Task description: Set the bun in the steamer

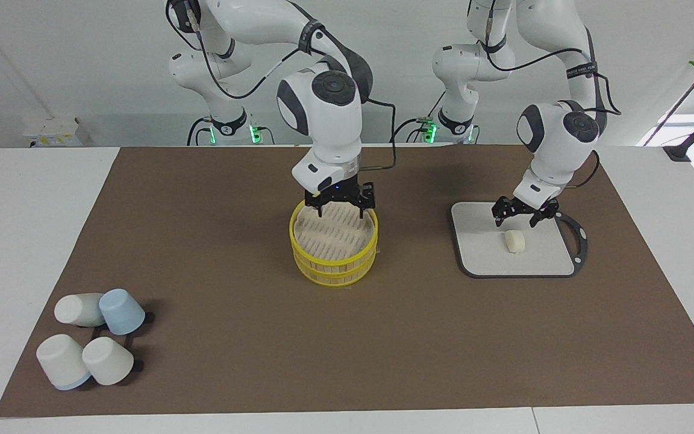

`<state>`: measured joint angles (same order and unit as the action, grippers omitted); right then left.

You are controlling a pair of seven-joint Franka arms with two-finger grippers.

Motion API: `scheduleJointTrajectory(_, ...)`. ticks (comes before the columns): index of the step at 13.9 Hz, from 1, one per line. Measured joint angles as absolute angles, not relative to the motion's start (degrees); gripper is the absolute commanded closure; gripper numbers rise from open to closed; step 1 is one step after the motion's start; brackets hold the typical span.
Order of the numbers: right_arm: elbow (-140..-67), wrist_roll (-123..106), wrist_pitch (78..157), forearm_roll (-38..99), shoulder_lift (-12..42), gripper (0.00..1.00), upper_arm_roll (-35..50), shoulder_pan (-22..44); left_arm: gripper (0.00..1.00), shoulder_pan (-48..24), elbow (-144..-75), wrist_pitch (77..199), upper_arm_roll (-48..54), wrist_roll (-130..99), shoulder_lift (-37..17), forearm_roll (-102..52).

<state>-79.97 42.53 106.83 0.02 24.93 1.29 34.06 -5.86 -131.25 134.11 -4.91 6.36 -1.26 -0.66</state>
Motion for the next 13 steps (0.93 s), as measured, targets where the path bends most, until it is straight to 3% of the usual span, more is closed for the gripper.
scheduleJointTrajectory(3,-75.2,45.8,108.4,-1.5,30.4,0.00,1.2,37.7,0.00,-5.7,-131.7,136.8,-4.9,6.4,-2.6,-0.7)
scheduleJointTrajectory(6,-75.0,46.1,111.2,-1.6,32.1,0.00,1.1,38.4,0.00,-5.6,-132.7,138.6,-4.9,6.4,-3.9,-0.7)
scheduleJointTrajectory(8,-75.1,47.0,111.7,-1.6,32.4,0.00,1.1,38.4,0.12,-5.6,-132.9,139.2,-4.8,6.4,-4.7,-0.7)
scheduleJointTrajectory(11,-76.0,47.9,112.4,-1.6,33.0,0.00,1.1,39.3,0.46,-5.6,-132.9,139.7,-4.7,6.4,-5.1,-0.7)
scheduleJointTrajectory(13,-76.8,48.1,112.7,-1.6,33.2,0.14,1.1,39.8,0.65,-5.6,-132.9,139.8,-4.7,6.4,-5.1,-0.7)
